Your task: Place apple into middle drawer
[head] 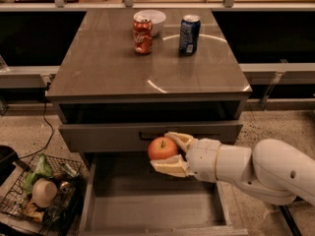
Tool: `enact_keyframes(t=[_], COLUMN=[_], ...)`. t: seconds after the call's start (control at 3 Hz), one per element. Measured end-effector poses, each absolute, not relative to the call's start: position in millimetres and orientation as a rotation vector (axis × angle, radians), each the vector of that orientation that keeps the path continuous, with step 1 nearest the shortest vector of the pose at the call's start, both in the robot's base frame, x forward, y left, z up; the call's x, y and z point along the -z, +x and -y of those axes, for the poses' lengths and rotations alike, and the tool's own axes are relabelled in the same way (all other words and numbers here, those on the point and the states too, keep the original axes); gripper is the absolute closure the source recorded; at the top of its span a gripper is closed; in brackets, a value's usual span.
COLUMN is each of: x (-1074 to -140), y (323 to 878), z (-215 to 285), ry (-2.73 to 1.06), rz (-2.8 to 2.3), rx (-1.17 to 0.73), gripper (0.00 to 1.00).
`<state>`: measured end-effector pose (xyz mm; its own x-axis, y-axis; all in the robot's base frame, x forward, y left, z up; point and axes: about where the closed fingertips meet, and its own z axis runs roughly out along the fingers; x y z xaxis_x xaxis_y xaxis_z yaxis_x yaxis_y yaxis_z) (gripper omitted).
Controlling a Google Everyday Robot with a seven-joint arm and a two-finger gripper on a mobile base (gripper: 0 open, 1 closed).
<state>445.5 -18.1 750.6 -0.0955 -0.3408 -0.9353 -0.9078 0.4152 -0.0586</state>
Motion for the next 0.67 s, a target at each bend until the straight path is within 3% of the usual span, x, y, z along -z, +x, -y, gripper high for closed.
enact_keyframes(t=[0.67], x=[-684.6], y=[460.3], z=[67.3], ry=[-0.914], rz=[-1.686], rx=[-0.669], gripper=[1.0])
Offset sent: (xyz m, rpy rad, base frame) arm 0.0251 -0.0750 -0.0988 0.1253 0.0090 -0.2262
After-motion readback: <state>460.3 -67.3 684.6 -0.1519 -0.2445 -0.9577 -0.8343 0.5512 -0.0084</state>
